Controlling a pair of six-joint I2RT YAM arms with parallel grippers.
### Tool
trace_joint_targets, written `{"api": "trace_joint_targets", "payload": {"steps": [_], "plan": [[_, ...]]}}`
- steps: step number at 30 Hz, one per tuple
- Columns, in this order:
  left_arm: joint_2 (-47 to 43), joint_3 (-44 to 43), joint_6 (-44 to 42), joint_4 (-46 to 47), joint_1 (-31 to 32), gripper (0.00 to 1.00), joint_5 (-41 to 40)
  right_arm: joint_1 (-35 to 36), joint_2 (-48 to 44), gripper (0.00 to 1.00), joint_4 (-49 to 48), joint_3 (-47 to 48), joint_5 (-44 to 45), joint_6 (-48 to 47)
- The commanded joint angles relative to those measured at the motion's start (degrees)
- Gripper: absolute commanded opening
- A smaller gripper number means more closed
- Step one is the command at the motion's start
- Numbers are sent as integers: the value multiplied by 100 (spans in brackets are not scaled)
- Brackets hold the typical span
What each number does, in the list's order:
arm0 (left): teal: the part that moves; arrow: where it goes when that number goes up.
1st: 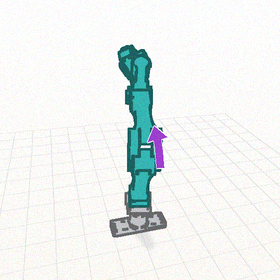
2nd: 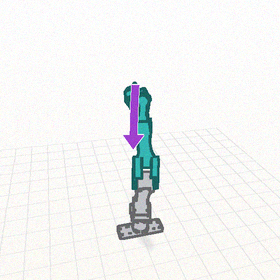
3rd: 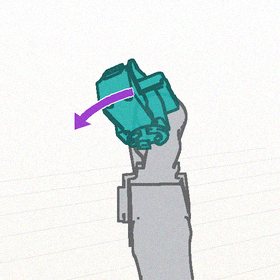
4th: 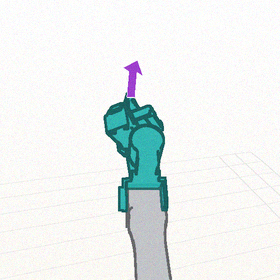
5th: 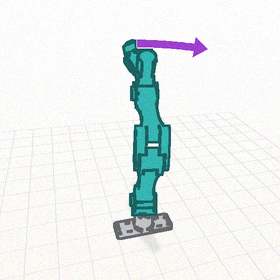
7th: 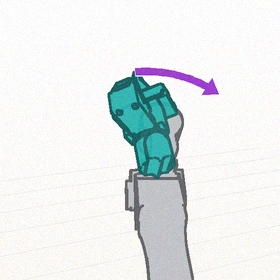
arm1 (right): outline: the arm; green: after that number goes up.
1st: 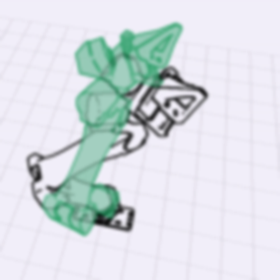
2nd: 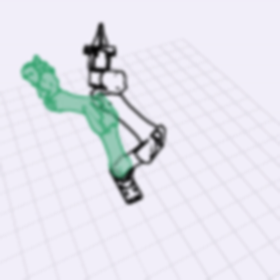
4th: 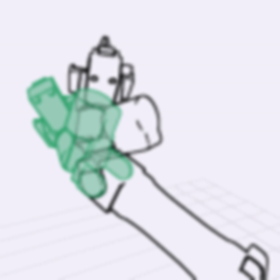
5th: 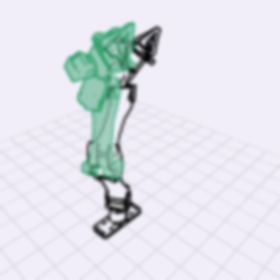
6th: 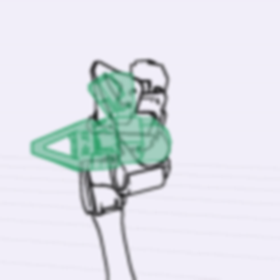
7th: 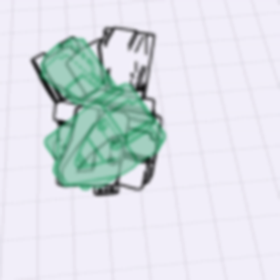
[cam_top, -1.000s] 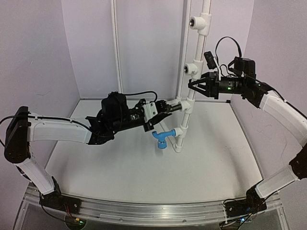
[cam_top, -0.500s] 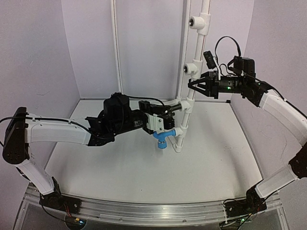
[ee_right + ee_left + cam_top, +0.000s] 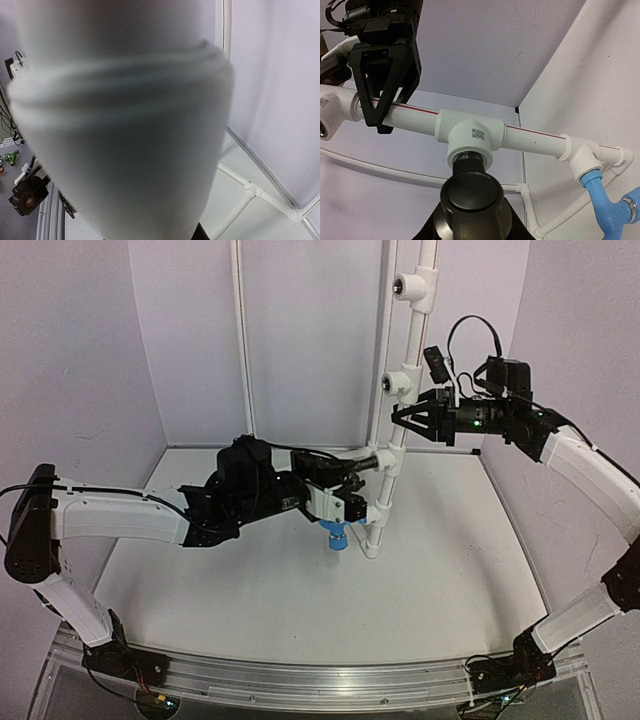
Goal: Install the water faucets
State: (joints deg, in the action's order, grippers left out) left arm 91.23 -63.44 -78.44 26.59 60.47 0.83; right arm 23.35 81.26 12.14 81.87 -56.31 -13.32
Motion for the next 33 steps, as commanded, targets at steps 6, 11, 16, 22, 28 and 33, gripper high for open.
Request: {"api": "trace_joint_targets", "payload": {"steps": [6,11,16,22,28,33], "plan": [[-500,181,33,-485,-168,0,-910,-22,-2,0,789,169,-302,503],[-601,304,192,-431,-167,0,-940,-55,-14,0,788,153,-302,514],[-781,267,1683,-132,-127,0,-752,-62,19,0,789,174,-276,483],[-1070,-604,6291,-1560,-113,0,-538,-62,65,0,763,241,-239,427],[-1125,-412,9981,-1662,-165,0,-405,-59,65,0,754,202,-227,356],[-1277,59,11931,-976,-329,0,218,-58,57,0,745,204,-208,272]]}}
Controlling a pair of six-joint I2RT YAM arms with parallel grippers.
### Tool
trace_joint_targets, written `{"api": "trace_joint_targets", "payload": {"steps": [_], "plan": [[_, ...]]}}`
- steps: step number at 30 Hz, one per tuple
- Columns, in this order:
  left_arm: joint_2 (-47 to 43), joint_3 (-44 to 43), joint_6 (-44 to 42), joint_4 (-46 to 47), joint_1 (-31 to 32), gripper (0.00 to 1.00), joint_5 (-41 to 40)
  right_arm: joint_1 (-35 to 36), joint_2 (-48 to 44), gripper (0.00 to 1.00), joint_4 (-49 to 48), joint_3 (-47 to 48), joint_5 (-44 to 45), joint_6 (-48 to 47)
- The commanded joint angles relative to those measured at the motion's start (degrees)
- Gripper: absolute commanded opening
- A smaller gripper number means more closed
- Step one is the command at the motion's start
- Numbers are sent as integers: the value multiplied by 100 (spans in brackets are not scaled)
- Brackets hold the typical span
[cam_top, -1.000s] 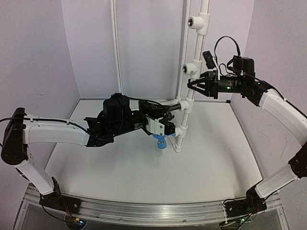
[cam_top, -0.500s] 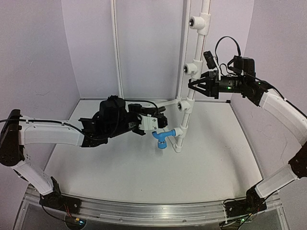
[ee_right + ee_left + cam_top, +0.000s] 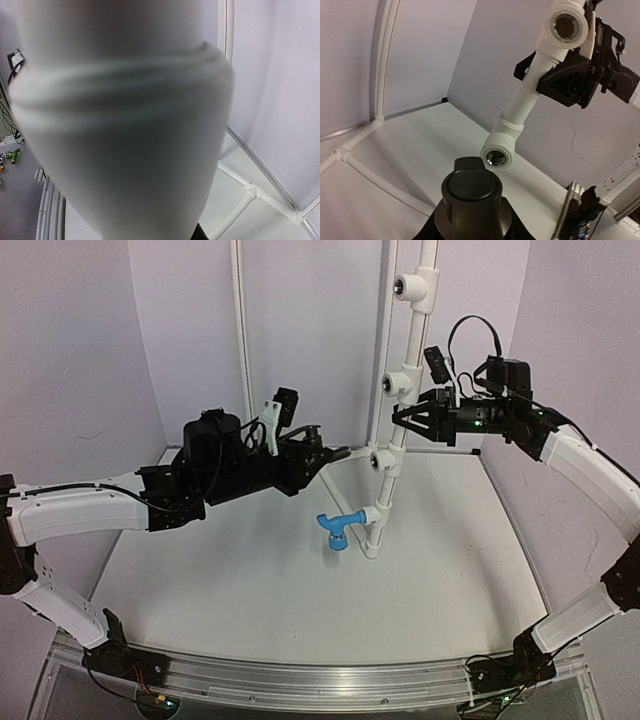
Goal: Install the water faucets
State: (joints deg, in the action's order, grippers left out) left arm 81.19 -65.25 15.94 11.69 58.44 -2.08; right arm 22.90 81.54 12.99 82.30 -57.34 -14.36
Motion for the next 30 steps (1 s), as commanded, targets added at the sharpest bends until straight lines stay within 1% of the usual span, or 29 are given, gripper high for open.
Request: {"api": "trace_joint_targets", "payload": {"steps": [1,5,12,14,17,20,24,27,30], "plan": [[-266,286,2829,646,-142,0,590,-12,29,0,654,152,-118,355],[-104,549,3955,1450,-187,0,913,-11,14,0,652,85,-192,227],[493,830,5496,2920,-474,0,1666,-12,-15,0,630,-33,-323,130],[641,680,5604,2885,-482,0,1785,-15,-6,0,618,-15,-336,118],[825,294,5558,2516,-491,0,1955,-13,12,0,609,21,-360,104],[999,120,5607,2443,-548,0,2091,-10,12,0,605,10,-369,92],[1195,110,5770,2821,-587,0,2271,-13,3,0,600,-42,-415,83],[1232,229,5888,3130,-586,0,2230,-11,15,0,599,-62,-453,80],[1142,260,5868,3035,-585,0,2162,-13,32,0,590,-66,-472,64]]}}
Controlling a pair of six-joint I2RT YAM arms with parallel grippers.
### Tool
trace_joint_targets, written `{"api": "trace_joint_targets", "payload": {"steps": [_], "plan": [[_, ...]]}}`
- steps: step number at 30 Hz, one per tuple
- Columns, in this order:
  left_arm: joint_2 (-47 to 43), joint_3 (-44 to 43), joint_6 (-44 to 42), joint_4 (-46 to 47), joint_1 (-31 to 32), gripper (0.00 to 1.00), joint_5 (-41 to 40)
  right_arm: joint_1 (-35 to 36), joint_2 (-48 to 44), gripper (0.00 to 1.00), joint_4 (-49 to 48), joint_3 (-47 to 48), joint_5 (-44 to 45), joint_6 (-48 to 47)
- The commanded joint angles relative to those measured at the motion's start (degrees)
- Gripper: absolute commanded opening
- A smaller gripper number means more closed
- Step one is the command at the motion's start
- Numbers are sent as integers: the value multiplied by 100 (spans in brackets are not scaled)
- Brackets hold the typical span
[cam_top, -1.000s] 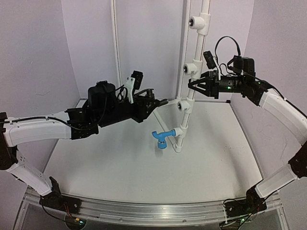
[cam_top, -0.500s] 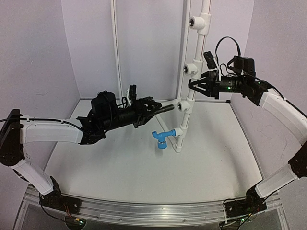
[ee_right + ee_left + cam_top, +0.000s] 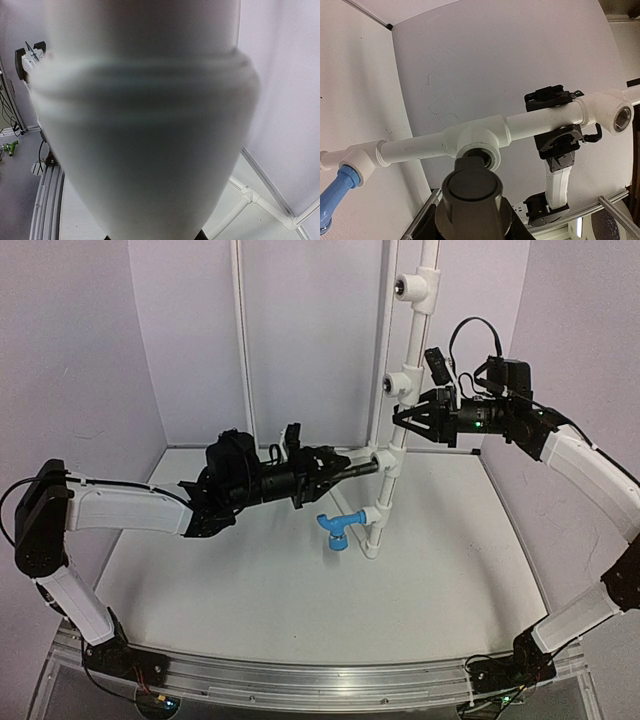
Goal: Install the water faucets
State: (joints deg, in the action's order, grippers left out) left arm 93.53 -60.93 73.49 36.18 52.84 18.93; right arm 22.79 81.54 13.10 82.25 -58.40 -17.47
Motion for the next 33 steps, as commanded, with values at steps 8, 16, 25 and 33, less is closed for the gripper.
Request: {"api": "trace_joint_targets", "payload": {"steps": [8,16,25,33], "plan": [[-54,-396,46,122,-30,0,-80,-1,20,0,552,-118,-453,359],[62,-381,128,444,-63,0,-197,-1,-23,0,544,-157,-512,342],[144,-606,127,471,-63,0,-2,2,-15,0,535,-164,-518,328],[149,-666,143,511,-63,0,107,-2,-33,0,511,-196,-522,349]]}}
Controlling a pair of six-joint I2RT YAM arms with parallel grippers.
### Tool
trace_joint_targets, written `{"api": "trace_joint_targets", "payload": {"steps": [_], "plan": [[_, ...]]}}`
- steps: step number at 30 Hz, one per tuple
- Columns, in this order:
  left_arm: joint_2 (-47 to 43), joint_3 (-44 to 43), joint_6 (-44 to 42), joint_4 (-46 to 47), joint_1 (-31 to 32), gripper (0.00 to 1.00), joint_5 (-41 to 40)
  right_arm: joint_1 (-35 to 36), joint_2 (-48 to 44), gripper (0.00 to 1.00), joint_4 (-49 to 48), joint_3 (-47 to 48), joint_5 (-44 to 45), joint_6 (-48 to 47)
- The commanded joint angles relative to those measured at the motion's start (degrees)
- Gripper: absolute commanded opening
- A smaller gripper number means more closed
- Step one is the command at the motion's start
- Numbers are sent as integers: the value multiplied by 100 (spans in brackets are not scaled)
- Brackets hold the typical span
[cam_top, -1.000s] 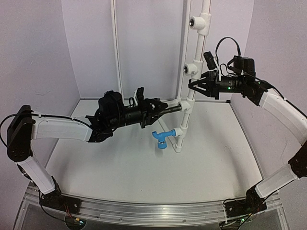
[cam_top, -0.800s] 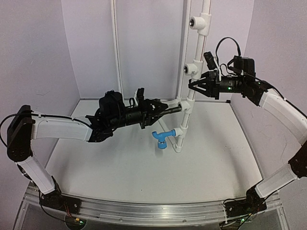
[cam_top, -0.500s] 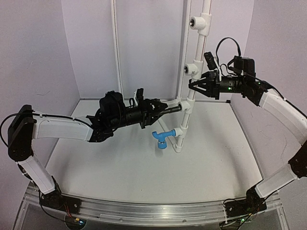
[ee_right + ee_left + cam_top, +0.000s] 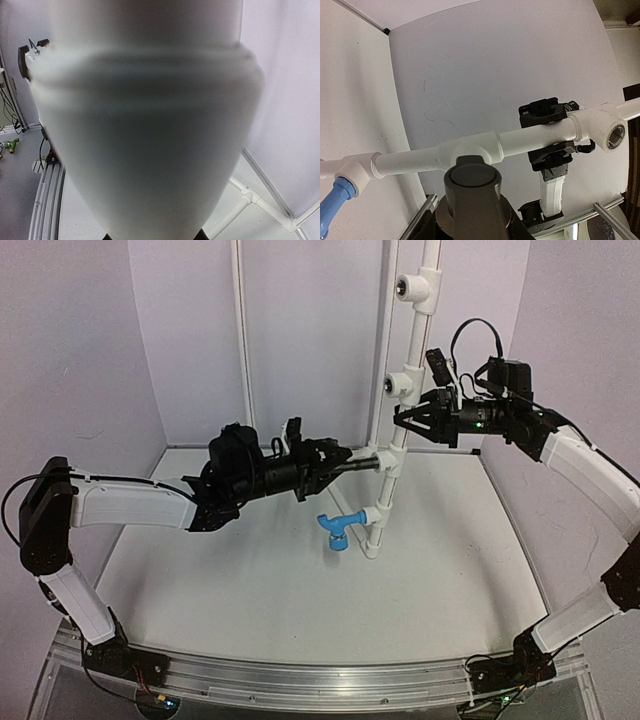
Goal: Install the water faucets
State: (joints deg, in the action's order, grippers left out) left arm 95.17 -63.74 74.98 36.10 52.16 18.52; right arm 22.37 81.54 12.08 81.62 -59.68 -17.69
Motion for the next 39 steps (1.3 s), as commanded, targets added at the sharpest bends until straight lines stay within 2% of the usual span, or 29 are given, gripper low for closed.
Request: {"api": "trace_joint_targets", "payload": {"steps": [1,6,13,21,33,39], "plan": [[-9,-389,5,524,5,0,162,37,-33,0,607,-130,-389,374],[82,-347,172,641,16,0,104,41,10,0,481,-109,-335,533],[420,-201,550,1389,29,0,-45,43,0,0,103,-213,-369,871],[387,-578,-487,625,57,0,213,42,-108,0,110,-358,-341,860],[568,-569,-1798,657,198,0,407,42,-35,0,101,-306,-331,890],[394,-6,-1844,1198,328,0,-48,40,22,0,87,-249,-222,941]]}}
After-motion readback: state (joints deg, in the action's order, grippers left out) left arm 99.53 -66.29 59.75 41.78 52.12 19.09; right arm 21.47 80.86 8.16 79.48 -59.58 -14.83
